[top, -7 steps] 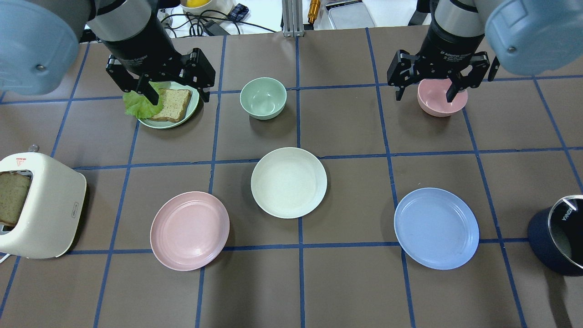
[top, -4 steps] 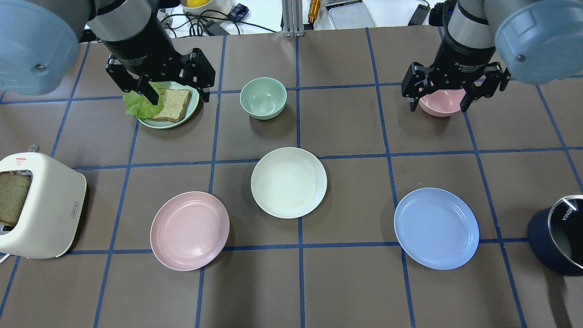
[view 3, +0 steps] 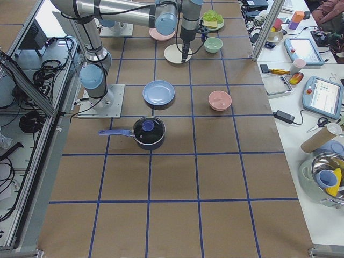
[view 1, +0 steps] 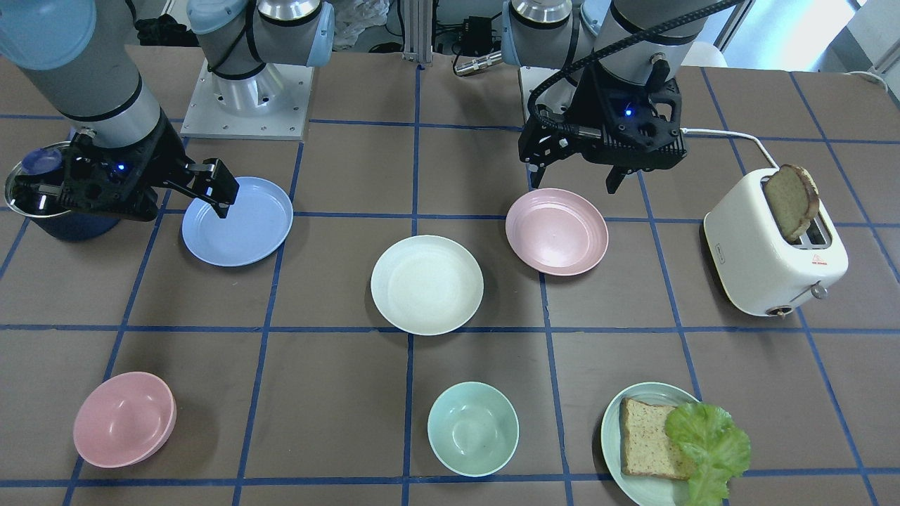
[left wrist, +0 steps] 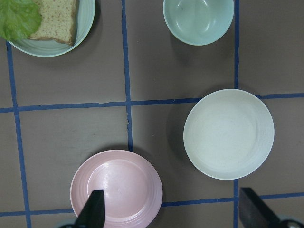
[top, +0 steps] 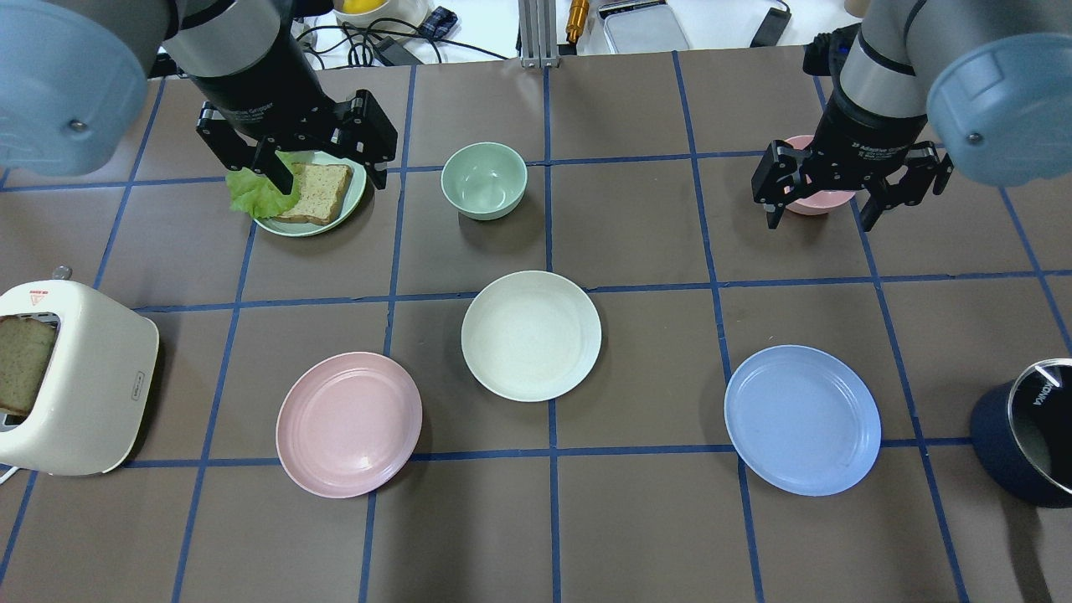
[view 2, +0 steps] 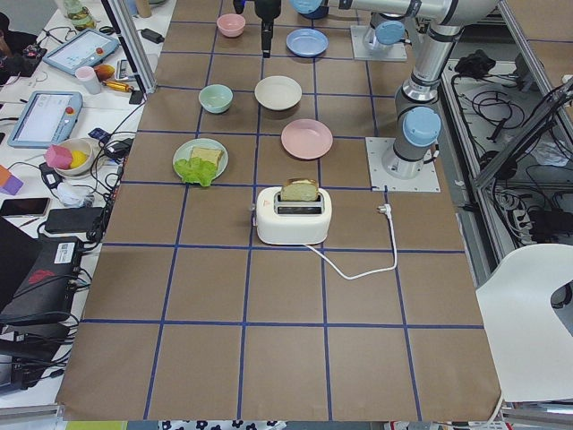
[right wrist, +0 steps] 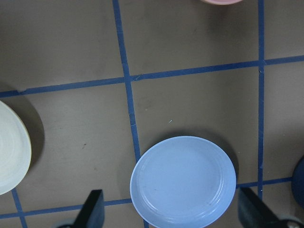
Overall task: Stack three plates with pink and blue
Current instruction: 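Move the right gripper toward the rim of the light blue plate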
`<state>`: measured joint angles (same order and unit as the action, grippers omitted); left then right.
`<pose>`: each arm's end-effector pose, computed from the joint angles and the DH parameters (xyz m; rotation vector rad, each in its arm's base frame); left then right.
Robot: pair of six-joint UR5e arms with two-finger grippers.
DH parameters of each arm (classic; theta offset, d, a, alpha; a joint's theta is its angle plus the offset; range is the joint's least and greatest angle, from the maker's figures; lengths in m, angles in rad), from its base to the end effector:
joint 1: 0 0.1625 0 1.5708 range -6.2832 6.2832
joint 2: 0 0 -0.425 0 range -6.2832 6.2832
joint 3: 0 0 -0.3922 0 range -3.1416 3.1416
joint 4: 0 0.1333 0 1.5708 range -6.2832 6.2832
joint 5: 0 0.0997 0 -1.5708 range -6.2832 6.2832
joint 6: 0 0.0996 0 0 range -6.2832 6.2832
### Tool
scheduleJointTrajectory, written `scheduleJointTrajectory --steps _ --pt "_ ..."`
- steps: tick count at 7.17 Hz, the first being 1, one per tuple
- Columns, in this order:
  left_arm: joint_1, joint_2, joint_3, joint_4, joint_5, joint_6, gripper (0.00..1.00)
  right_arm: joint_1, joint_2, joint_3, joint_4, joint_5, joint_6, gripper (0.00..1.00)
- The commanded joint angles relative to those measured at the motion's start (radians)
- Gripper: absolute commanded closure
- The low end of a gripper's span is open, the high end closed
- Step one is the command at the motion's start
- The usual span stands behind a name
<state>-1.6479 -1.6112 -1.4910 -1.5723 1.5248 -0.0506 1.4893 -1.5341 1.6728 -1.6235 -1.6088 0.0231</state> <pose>-0.1769 -0.5003 0.5070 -0.0423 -3.0925 0.0539 0.0888 -0.5037 0.4253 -0.1597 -3.0991 -0.1352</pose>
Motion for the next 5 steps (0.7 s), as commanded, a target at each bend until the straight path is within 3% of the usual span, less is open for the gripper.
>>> scheduleJointTrajectory --steps 1,5 --pt "0.000 0.001 0.002 0.000 -0.002 0.000 0.00 -0.094 -0.004 0.072 -0.015 0.018 -0.127 0.00" --pt "-0.001 0.001 0.000 0.000 0.000 0.000 0.00 -0.197 -0.063 0.239 -0.102 0.000 -0.253 0.00"
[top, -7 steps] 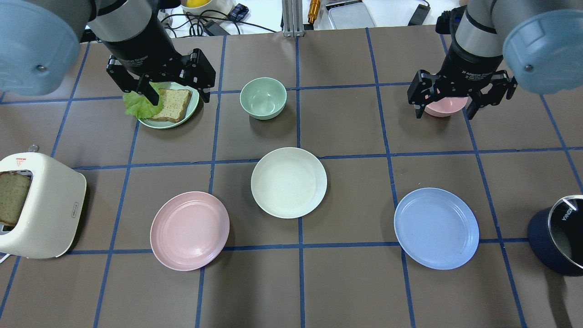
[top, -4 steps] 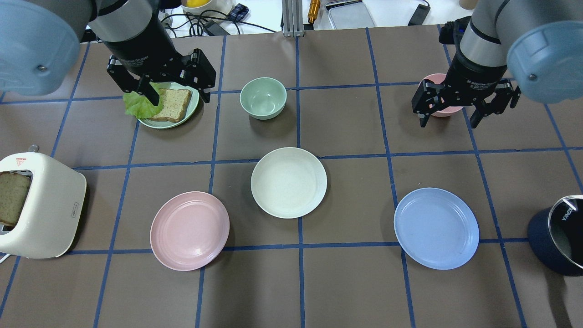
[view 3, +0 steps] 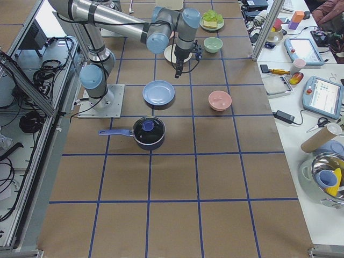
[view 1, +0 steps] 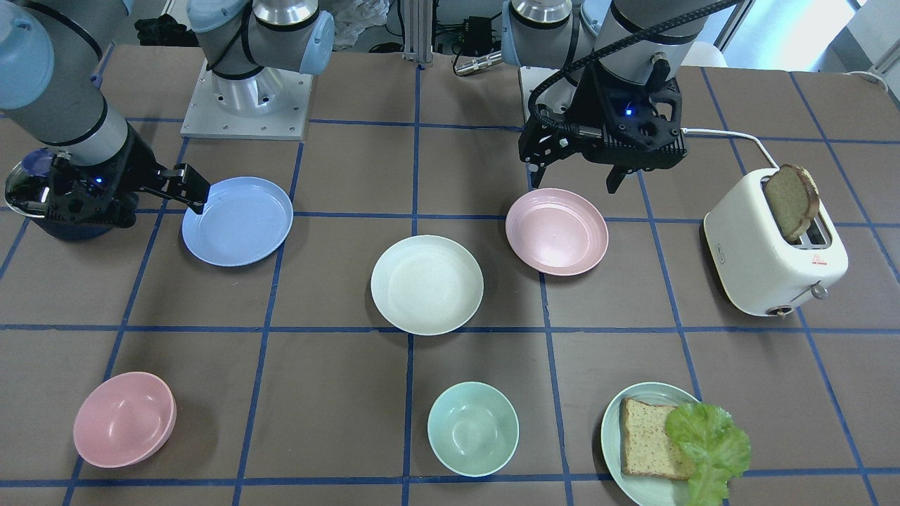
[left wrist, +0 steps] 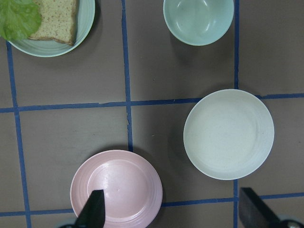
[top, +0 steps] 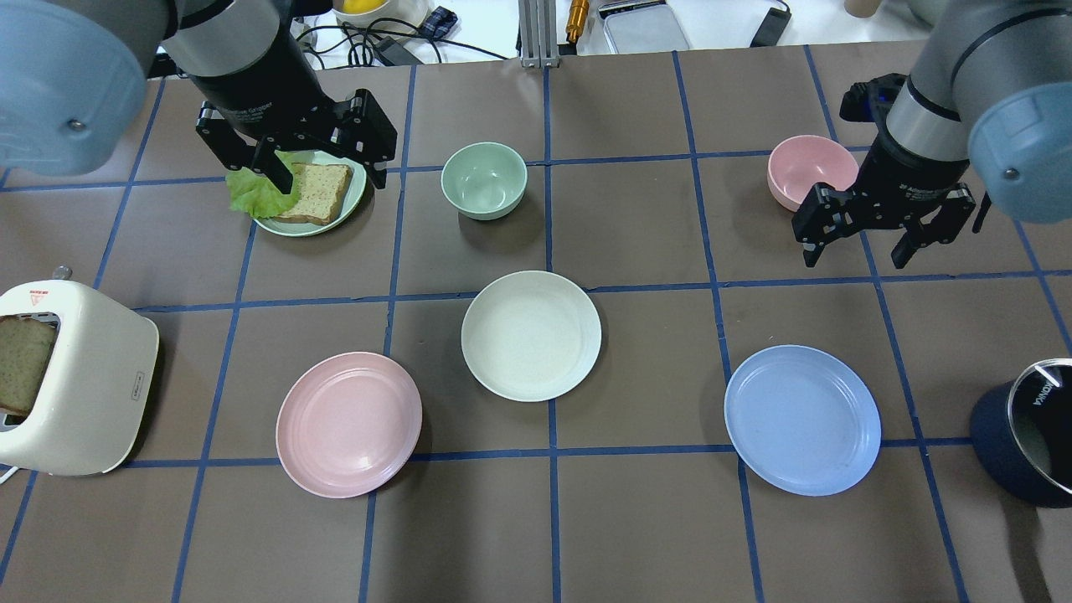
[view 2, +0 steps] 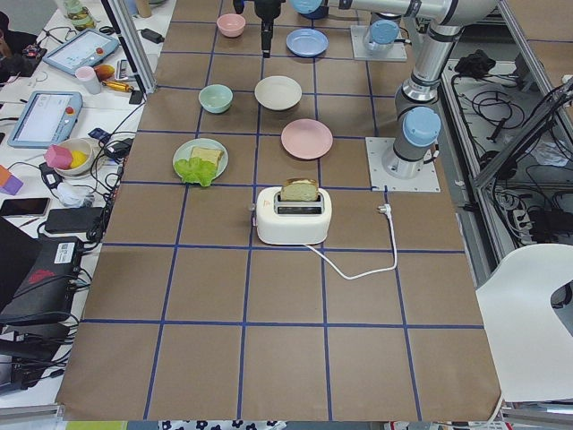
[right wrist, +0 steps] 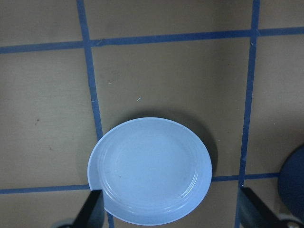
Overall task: Stack three plates with pink and blue
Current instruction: 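Move the right gripper toward the rim of the light blue plate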
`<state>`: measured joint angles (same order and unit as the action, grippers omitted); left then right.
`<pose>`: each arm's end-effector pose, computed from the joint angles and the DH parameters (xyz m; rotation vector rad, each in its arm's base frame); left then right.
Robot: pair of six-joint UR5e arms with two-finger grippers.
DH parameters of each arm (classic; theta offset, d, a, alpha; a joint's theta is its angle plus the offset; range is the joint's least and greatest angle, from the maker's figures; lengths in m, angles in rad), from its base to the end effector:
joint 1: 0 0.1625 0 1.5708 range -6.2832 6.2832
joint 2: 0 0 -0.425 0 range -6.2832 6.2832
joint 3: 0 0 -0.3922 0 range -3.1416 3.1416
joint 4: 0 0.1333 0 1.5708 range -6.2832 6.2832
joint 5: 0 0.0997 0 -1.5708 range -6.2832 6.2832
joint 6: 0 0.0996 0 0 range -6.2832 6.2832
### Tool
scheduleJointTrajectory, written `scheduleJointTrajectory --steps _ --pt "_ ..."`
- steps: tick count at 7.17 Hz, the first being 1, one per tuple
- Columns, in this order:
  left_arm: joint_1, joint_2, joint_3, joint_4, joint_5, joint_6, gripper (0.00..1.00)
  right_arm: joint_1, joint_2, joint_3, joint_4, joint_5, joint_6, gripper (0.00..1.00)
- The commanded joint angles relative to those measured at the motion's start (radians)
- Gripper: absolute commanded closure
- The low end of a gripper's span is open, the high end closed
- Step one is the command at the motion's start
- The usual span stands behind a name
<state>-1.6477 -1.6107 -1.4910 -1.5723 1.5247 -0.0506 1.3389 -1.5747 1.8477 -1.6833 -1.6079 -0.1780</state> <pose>-0.1768 -0.5002 0.5072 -0.0420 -3.0924 0.0547 0.0208 -0.4760 0.3676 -0.0796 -3.1264 -0.2581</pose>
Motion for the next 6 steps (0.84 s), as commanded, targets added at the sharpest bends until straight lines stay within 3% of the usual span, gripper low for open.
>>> scheduleJointTrajectory --steps 1,3,6 --pt "-0.001 0.000 0.000 0.000 0.000 0.000 0.00 -0.102 -0.039 0.153 -0.115 -0.003 -0.125 0.00" --pt "-0.001 0.000 -0.002 0.000 0.000 0.000 0.00 -0.156 -0.042 0.321 -0.357 -0.064 -0.240 0.00" --pt "-0.001 0.000 -0.002 0.000 0.000 0.000 0.00 -0.211 -0.042 0.393 -0.368 -0.047 -0.245 0.00"
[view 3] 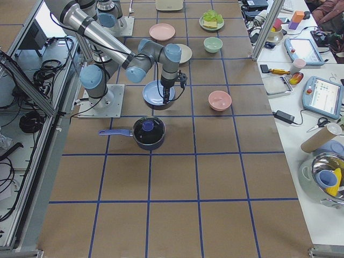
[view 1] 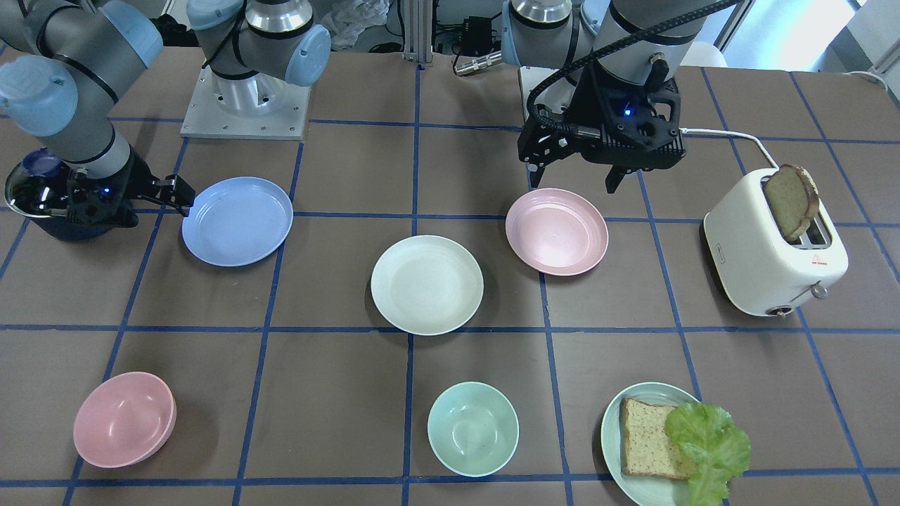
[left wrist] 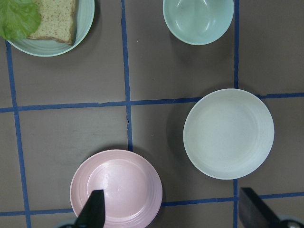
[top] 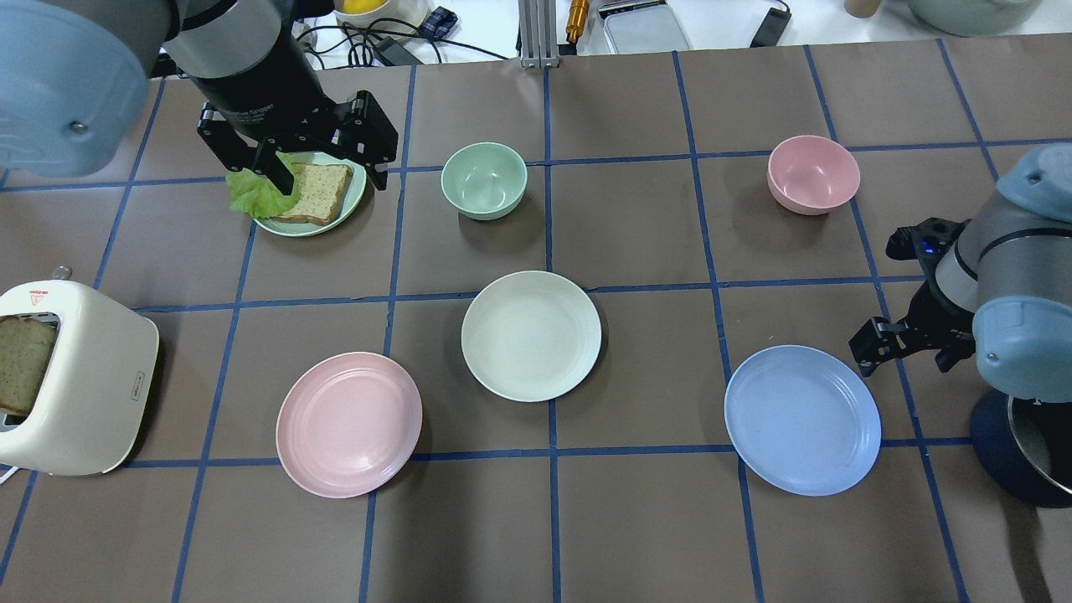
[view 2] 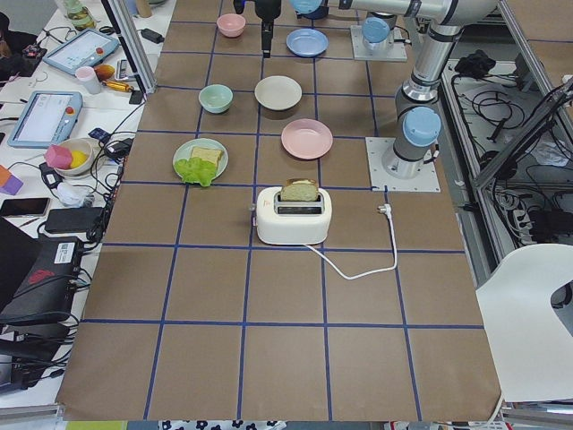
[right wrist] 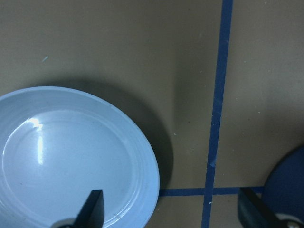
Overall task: Stack three plates with pink and blue
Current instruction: 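Lower the right gripper and grasp the light blue plate's rim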
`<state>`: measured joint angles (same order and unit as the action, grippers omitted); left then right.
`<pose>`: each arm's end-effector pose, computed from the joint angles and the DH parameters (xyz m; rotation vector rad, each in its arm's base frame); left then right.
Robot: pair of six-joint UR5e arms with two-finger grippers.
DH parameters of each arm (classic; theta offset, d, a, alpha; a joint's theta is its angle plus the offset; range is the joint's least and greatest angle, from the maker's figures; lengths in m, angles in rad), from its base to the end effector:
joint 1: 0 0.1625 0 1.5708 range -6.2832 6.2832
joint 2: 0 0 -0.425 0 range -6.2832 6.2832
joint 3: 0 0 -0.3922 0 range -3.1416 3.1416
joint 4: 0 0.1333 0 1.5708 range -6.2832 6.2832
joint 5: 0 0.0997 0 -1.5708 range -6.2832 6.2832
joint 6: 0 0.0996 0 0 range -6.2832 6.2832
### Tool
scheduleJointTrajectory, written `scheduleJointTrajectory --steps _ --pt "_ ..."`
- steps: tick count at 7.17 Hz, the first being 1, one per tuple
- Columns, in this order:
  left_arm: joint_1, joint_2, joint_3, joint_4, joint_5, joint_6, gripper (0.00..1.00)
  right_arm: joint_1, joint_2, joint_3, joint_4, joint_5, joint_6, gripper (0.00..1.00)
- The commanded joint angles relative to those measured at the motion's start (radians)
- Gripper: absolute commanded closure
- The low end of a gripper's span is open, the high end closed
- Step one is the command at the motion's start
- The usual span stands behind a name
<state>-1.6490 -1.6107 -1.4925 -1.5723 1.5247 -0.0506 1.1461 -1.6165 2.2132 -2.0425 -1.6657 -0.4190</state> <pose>-0.1775 -0.4998 0.5065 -0.0440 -3.0925 0.0523 -0.0485 -0.4078 0.2559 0.0004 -3.0972 -0.2371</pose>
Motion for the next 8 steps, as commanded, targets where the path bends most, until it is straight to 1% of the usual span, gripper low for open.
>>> scheduleJointTrajectory --steps 1,2,3,4,5,6,7,8 --pt "0.000 0.000 0.000 0.000 0.000 0.000 0.00 -0.022 0.001 0.031 -0.004 0.012 -0.027 0.07" --pt "0.000 -0.002 0.000 0.000 0.000 0.000 0.00 -0.049 0.001 0.052 -0.007 0.032 -0.038 0.05" --pt "0.000 0.000 0.000 -0.003 0.000 0.000 0.00 -0.098 0.001 0.092 -0.014 0.096 -0.046 0.02" --pt "-0.002 -0.002 -0.008 -0.005 -0.001 0.000 0.00 -0.114 0.003 0.101 -0.042 0.107 -0.052 0.01" --pt "-0.017 -0.011 -0.043 -0.012 -0.003 -0.012 0.00 -0.118 0.007 0.102 -0.048 0.115 -0.053 0.02" --pt "-0.031 0.017 -0.102 -0.027 0.002 -0.012 0.00 -0.121 0.010 0.102 -0.056 0.148 -0.055 0.02" --pt "-0.046 0.011 -0.188 -0.025 0.003 -0.030 0.00 -0.121 0.010 0.106 -0.073 0.150 -0.052 0.05" --pt "-0.096 0.012 -0.294 0.065 0.032 -0.055 0.00 -0.121 0.012 0.109 -0.076 0.149 -0.049 0.11"
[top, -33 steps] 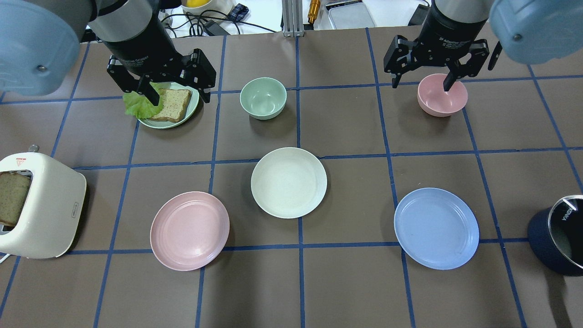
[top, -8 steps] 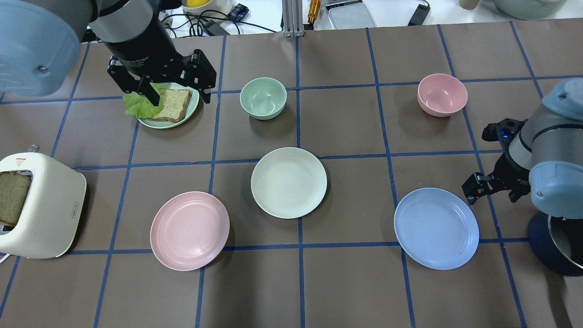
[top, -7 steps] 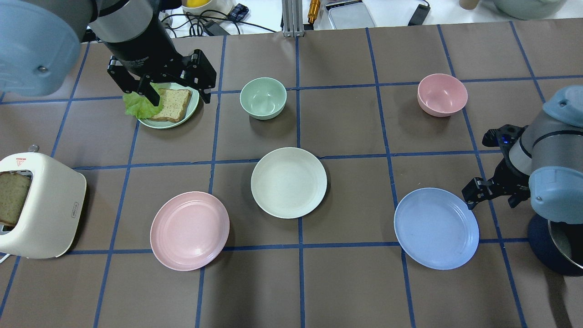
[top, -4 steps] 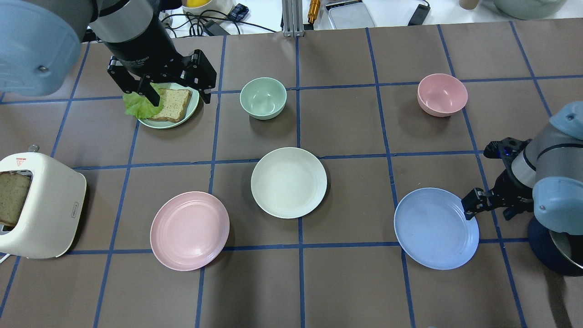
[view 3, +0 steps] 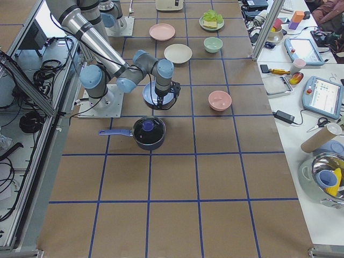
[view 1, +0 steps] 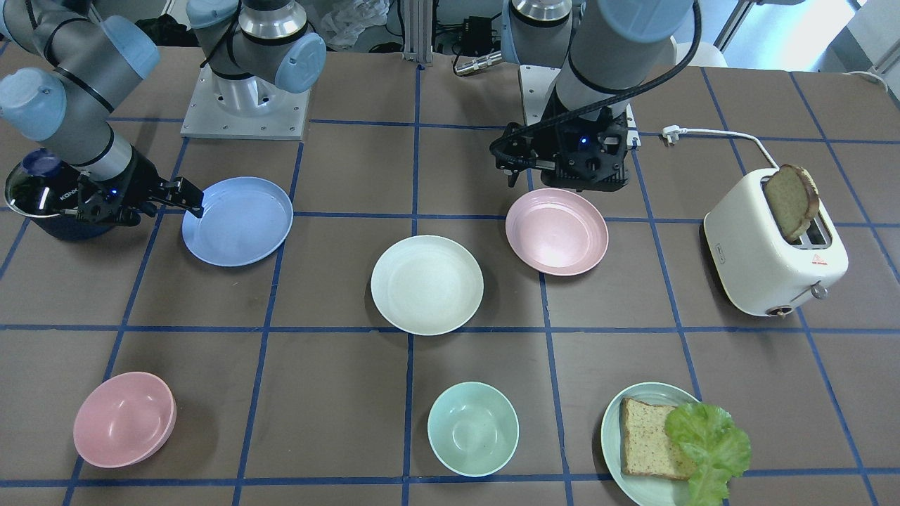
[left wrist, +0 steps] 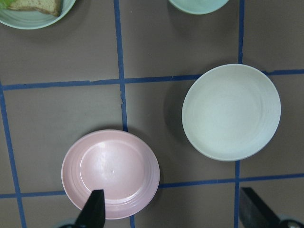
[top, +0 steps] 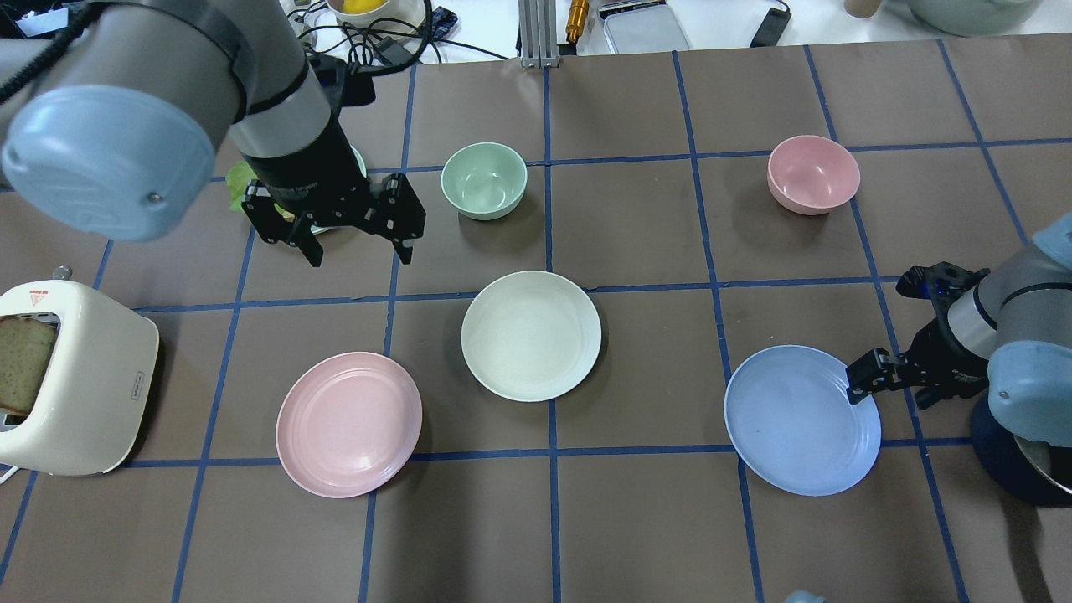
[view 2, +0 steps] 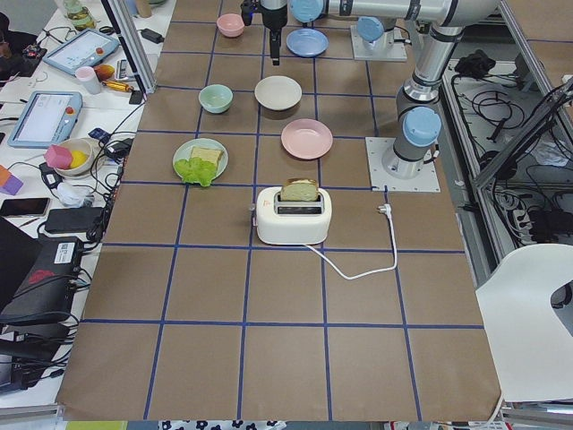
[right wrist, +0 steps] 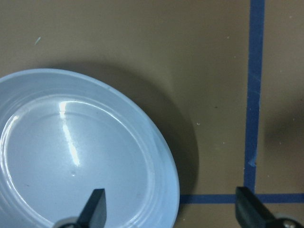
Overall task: Stack three plates with pink and blue
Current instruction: 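Grasp the pink plate's rim with the left gripper while the right holds the blue plate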
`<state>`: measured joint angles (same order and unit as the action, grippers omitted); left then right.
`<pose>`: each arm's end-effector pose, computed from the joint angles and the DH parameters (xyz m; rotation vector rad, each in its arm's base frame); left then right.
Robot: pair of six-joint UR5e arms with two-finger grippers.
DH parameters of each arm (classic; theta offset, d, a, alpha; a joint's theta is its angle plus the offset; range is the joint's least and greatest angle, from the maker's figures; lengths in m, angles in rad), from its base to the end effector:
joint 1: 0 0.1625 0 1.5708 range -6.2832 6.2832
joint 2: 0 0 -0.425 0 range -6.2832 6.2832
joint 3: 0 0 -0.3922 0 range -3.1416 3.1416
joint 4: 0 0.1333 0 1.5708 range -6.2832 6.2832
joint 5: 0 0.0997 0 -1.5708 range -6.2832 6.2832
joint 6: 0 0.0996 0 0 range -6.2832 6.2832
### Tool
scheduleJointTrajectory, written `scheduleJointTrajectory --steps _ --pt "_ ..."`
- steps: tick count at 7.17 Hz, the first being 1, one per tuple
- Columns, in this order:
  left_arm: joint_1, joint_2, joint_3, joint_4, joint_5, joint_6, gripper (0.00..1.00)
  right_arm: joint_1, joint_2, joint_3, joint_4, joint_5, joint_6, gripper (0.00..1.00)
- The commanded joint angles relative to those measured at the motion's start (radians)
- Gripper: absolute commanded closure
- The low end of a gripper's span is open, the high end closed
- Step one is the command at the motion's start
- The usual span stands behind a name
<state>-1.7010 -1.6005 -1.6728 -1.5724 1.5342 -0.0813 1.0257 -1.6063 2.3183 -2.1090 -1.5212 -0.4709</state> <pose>-0.1990 -0.4651 0.4239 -0.0723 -3.1113 -0.2126 -0.0699 -0.3819 0.2158 0.1181 3.0055 0.1927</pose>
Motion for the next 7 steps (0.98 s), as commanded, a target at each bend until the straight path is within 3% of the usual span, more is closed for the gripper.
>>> scheduleJointTrajectory --steps 1,2,4,5,6,7 --pt "-0.096 0.002 -0.216 0.233 0.074 -0.047 0.00 -0.001 0.015 0.003 -0.015 0.007 0.003 0.15" --pt "-0.114 0.011 -0.334 0.337 0.079 -0.055 0.00 -0.001 0.060 0.003 -0.047 0.003 -0.002 0.20" --pt "-0.114 -0.019 -0.581 0.722 0.130 -0.038 0.00 -0.001 0.074 0.003 -0.049 0.006 0.001 0.20" --pt "-0.114 -0.025 -0.651 0.785 0.130 -0.035 0.00 -0.001 0.074 0.004 -0.049 0.007 0.003 0.20" --pt "-0.114 -0.027 -0.662 0.793 0.130 -0.035 0.10 -0.001 0.074 0.006 -0.046 0.007 0.006 0.30" --pt "-0.112 -0.032 -0.663 0.793 0.130 -0.035 0.34 -0.001 0.077 0.007 -0.046 0.007 0.008 0.40"
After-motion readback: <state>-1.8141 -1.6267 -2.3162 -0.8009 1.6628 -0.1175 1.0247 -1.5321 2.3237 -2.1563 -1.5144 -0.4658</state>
